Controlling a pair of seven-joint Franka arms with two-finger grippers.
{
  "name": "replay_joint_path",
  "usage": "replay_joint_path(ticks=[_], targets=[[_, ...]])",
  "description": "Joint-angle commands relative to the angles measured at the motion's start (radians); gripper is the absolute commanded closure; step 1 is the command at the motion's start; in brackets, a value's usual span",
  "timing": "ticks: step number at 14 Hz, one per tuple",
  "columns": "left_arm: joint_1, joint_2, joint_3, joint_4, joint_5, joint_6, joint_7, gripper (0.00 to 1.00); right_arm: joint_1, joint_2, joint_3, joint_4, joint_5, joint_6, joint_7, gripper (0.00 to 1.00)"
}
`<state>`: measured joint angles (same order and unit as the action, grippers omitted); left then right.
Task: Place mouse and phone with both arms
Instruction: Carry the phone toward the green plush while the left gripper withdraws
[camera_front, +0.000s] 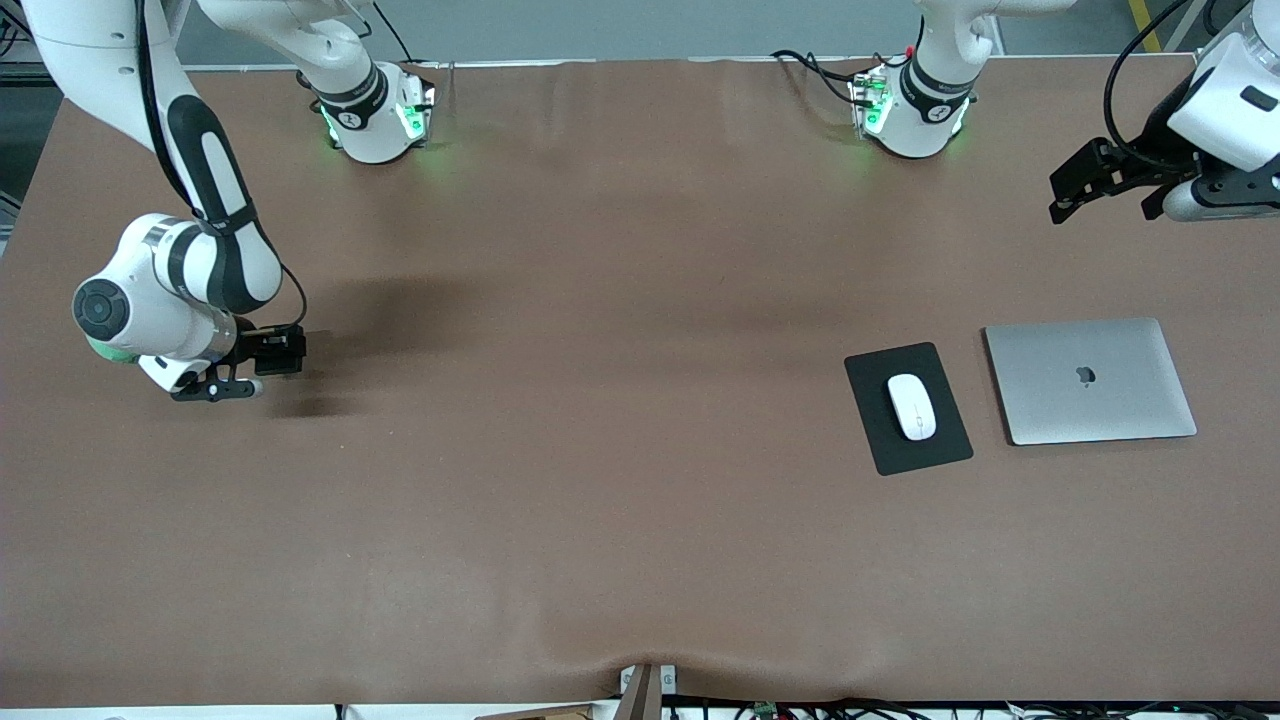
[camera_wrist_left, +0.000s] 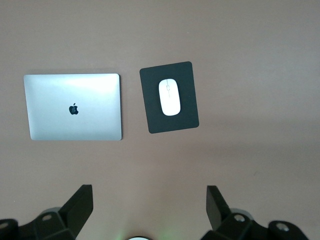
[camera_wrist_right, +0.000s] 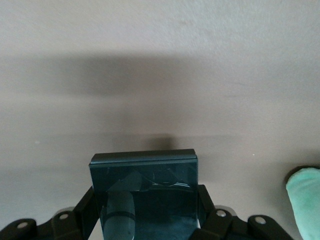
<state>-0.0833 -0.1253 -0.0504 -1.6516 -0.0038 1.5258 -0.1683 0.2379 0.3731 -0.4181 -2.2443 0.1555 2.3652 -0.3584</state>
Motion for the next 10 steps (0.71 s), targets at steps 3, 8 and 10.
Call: replay_joint_path(ticks=[3,8,10], targets=[[0.011,0.022,0.004,0.007,0.004,-0.007,0.023,0.0,-0.031,0.026,0.007,-0.009,0.002,0.041,-0.05,1.0],[0.013,0.018,0.004,0.01,0.007,-0.007,0.023,0.0,-0.035,0.058,0.007,-0.008,0.01,0.06,-0.05,0.8],[0.013,0.018,0.004,0.012,0.007,-0.007,0.023,0.0,-0.037,0.069,0.009,-0.005,0.016,0.058,-0.047,0.0]])
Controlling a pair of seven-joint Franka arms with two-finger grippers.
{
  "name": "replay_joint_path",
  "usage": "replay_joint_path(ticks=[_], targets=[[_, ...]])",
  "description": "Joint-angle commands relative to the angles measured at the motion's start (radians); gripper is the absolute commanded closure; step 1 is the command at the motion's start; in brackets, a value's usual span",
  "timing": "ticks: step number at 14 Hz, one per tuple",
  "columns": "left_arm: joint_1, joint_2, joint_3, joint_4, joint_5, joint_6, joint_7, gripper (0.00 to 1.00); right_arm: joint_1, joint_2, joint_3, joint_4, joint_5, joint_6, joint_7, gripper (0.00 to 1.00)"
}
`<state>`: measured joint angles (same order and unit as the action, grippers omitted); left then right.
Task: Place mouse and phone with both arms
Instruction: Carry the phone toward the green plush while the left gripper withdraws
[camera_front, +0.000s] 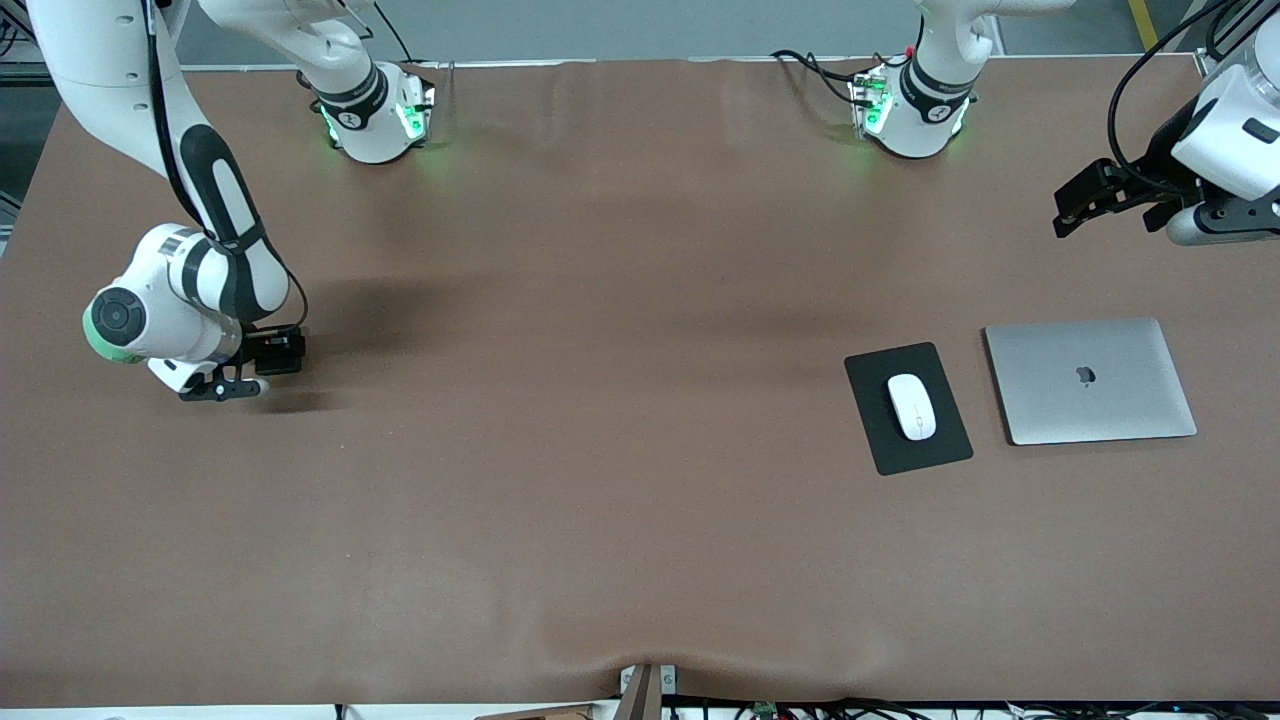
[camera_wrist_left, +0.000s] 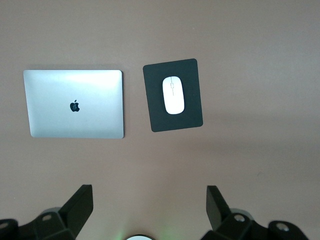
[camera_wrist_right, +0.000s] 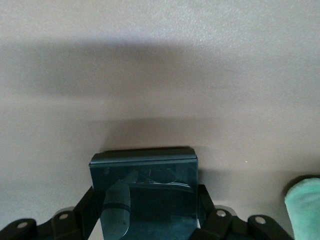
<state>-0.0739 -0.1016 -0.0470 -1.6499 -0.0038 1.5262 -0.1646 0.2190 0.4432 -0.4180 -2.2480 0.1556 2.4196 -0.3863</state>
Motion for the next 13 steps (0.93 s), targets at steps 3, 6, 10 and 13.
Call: replay_joint_path(ticks=[3,6,10,13], targets=[[0.003,-0.006,0.001,0.01,0.005,-0.008,0.019,0.0,-0.015,-0.003,0.007,0.008,0.021,-0.007,-0.017,0.0],[0.003,-0.006,0.001,0.018,0.005,-0.008,0.013,0.0,-0.012,-0.012,0.007,0.066,0.021,-0.11,-0.017,0.0],[0.005,-0.006,0.001,0.025,0.004,-0.006,0.005,0.0,-0.007,-0.012,0.005,0.212,0.01,-0.299,-0.025,0.0],[0.005,-0.006,0.001,0.03,0.005,-0.005,0.005,0.0,-0.015,-0.014,0.004,0.306,0.01,-0.391,-0.051,0.0]])
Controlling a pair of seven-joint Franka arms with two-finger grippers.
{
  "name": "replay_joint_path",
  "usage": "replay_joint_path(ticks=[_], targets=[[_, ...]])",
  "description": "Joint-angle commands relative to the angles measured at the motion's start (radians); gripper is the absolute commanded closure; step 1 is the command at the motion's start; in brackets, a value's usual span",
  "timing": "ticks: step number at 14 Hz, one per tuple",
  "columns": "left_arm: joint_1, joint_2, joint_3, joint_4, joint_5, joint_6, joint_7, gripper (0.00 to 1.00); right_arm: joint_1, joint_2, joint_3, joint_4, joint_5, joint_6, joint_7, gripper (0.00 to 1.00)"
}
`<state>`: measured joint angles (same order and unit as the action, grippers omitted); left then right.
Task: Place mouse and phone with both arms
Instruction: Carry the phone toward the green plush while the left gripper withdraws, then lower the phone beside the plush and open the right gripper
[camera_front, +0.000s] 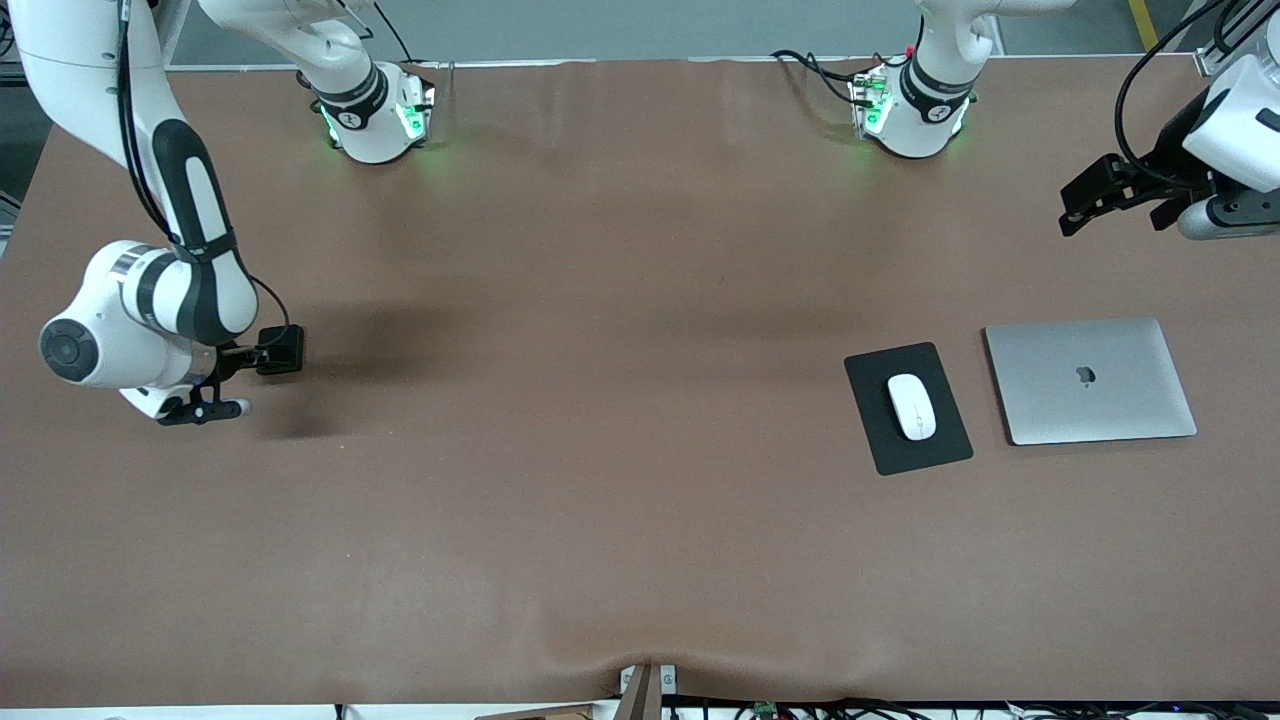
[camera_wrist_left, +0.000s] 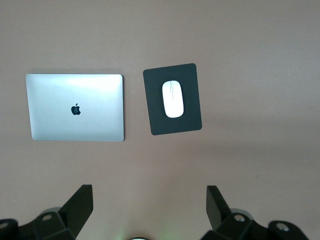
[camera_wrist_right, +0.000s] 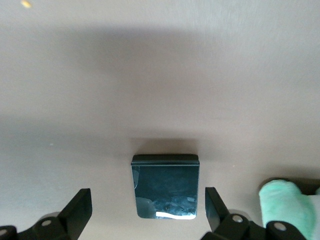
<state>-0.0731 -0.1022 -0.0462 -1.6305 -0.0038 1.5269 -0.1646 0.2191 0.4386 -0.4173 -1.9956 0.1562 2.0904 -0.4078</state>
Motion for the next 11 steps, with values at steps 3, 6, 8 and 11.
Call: replay_joint_path(ticks=[3,6,8,11], targets=[[0.004,-0.005,0.0,0.011,0.005,-0.007,0.007,0.0,-0.018,-0.017,-0.015,0.15,0.009,-0.2,-0.023,0.0],[0.004,-0.005,0.0,0.012,0.005,-0.005,0.005,0.0,-0.014,-0.041,-0.038,0.26,0.008,-0.383,-0.025,0.0],[0.004,-0.005,0.0,0.012,0.005,-0.005,0.005,0.0,-0.017,-0.047,-0.058,0.343,0.009,-0.473,-0.025,0.0],[0.004,-0.005,0.0,0.012,0.005,-0.005,0.007,0.0,-0.014,-0.115,-0.064,0.37,0.011,-0.495,-0.025,0.0]])
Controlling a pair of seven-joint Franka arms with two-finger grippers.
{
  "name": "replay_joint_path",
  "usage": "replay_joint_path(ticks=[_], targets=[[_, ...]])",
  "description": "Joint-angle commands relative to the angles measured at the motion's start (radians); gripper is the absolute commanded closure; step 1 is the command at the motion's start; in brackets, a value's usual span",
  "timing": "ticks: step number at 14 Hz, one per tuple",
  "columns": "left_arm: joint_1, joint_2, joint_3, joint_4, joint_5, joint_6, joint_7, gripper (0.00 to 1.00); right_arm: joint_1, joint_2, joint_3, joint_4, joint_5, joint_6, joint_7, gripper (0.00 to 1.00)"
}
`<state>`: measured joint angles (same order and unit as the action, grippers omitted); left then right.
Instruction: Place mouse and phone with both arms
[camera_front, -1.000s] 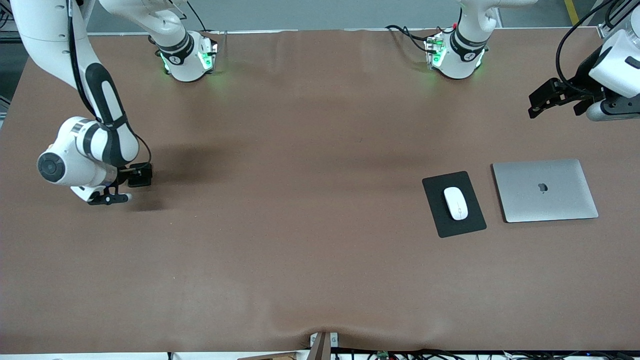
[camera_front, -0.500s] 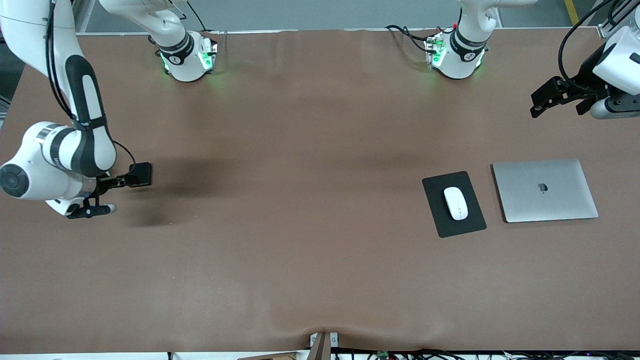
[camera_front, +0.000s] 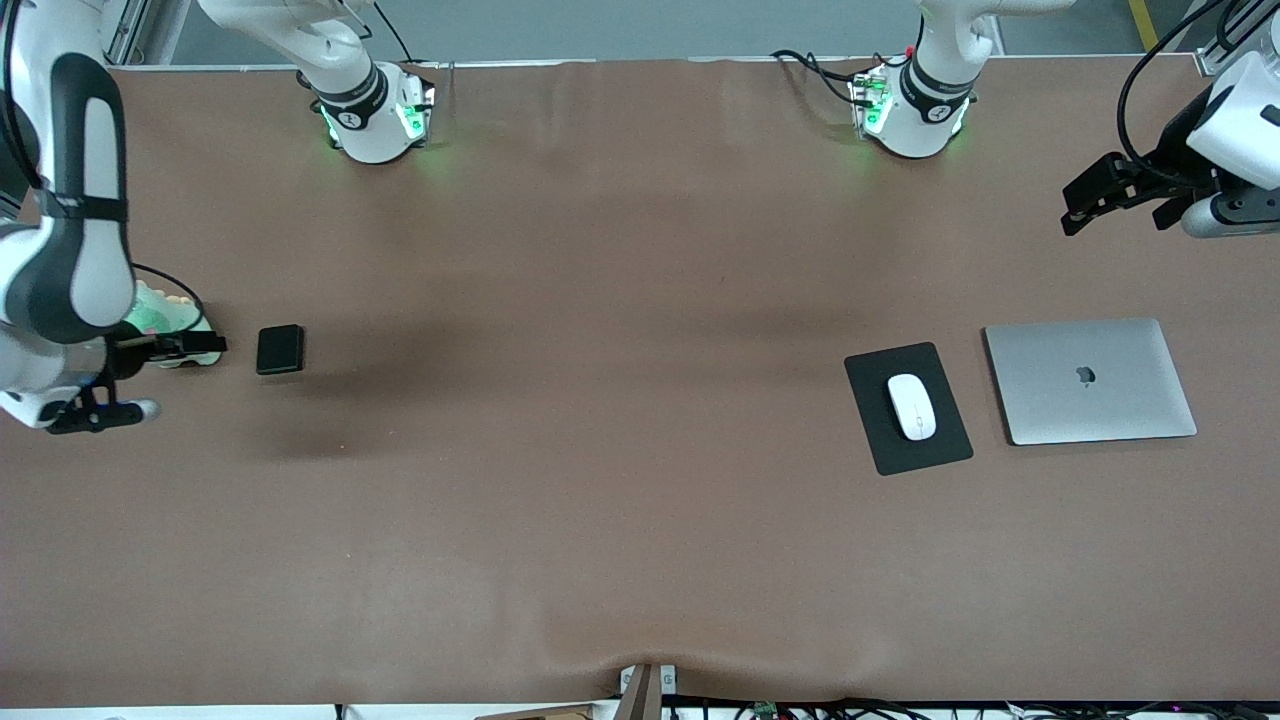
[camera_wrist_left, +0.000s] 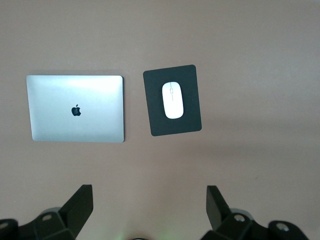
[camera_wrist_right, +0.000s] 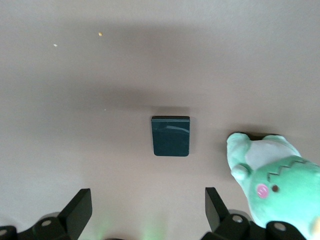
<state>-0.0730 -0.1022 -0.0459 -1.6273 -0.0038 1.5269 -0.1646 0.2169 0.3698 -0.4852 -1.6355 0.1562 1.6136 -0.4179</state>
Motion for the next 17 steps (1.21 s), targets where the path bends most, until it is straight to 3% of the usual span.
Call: replay_joint_path(ticks=[1,4,6,11,14,17], targets=[[0.004,-0.005,0.0,0.009,0.005,-0.005,0.007,0.0,-0.01,-0.072,0.005,0.011,0.011,-0.017,-0.018,0.0],[0.004,-0.005,0.0,0.009,0.005,-0.005,0.01,0.0,0.012,-0.121,0.014,0.034,-0.006,-0.087,-0.025,0.0],[0.004,-0.005,0.0,0.009,0.005,-0.005,0.011,0.0,0.027,-0.114,0.019,0.147,-0.043,-0.203,-0.022,0.0],[0.004,-0.004,0.0,0.009,0.005,-0.005,0.014,0.0,-0.008,-0.115,0.036,0.259,-0.046,-0.293,-0.018,0.0],[0.004,-0.004,0.0,0.009,0.005,-0.005,0.014,0.0,-0.085,-0.126,0.133,0.302,-0.049,-0.345,0.007,0.0],[0.004,-0.004,0.0,0.009,0.005,-0.007,0.019,0.0,-0.137,-0.156,0.215,0.333,-0.044,-0.383,0.172,0.0]])
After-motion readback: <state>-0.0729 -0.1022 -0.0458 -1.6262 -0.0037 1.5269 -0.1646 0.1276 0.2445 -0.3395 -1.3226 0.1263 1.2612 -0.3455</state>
